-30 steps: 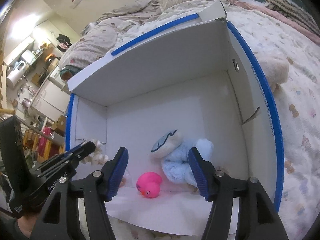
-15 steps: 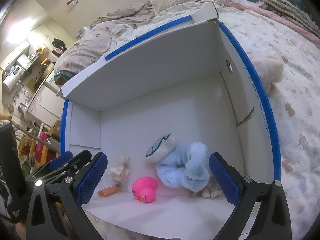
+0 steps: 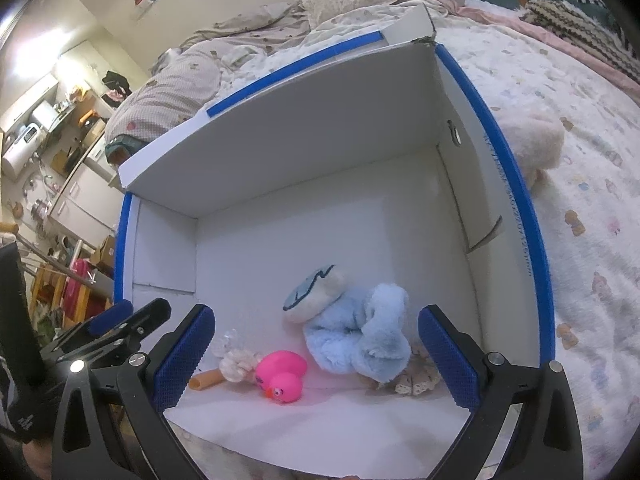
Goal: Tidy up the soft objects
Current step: 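Withdraw both grippers from the box toward the white sock on the bed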
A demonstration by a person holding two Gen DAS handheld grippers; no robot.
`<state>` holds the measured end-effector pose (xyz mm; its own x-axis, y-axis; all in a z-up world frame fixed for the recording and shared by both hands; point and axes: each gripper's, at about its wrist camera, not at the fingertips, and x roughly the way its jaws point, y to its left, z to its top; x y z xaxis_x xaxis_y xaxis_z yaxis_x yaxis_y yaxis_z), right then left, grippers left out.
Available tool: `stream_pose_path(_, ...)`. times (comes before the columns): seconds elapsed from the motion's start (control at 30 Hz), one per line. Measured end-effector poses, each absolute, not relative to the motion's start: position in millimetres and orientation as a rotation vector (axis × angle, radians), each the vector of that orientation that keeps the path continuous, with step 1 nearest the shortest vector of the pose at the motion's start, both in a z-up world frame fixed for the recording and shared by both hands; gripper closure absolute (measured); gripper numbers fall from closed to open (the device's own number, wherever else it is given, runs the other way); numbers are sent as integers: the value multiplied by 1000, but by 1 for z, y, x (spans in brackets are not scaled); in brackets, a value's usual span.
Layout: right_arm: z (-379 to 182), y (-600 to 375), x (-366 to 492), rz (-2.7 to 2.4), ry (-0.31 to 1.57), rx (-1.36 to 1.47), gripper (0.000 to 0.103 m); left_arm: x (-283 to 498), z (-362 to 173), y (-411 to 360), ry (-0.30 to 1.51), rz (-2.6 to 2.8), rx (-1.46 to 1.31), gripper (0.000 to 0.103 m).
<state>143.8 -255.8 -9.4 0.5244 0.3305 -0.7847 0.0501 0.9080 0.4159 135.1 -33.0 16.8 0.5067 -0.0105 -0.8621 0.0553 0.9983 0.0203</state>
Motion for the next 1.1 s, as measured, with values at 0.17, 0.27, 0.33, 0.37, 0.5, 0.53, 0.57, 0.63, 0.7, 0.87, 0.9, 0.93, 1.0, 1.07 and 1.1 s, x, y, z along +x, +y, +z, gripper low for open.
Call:
stream_pose_path(0.17,-12,-254,140,189,1027,437,0,132,20,-30,1042,-47,32,32)
stream_pose_path(0.27,-12,-251,137,185,1025,412,0,130,20,-26,1060,-57,-2,32)
stream_pose_path(0.33,-11,-251,136,178,1020,402,0,127,21,-25,1070,-61,-11,32)
stream_pose_path(0.37,-11,-252,135,174,1017,401,0,126,21,-24,1071,-62,-13,32)
stream_pose_path(0.5,-11,-255,131,159,1012,410,0,121,25,-22,1060,-58,-11,32)
stream_pose_path(0.53,-10,-255,130,155,1010,409,0,119,26,-21,1056,-55,-8,32)
stream_pose_path(0.57,-10,-254,128,152,1008,405,0,118,27,-20,1054,-53,-8,32)
stream_pose_path(0.63,-9,-255,126,145,1006,397,0,116,28,-17,1053,-51,-16,32)
stream_pose_path(0.7,-8,-255,122,139,1003,389,0,114,29,-16,1054,-52,-24,32)
stream_pose_path(0.87,-3,-258,114,134,991,387,0,108,35,-12,1044,-51,-35,32)
stream_pose_path(0.9,-2,-259,111,134,989,385,0,106,36,-11,1041,-49,-35,32)
stream_pose_path(0.93,-1,-259,109,135,986,384,0,104,37,-11,1039,-51,-37,32)
stream_pose_path(1.0,1,-260,105,136,982,385,0,99,38,-10,1038,-52,-40,32)
stream_pose_path(1.07,1,-260,100,133,984,387,0,94,38,-8,1034,-49,-39,32)
stream_pose_path(1.1,0,-261,98,130,987,390,0,91,38,-8,1033,-46,-36,32)
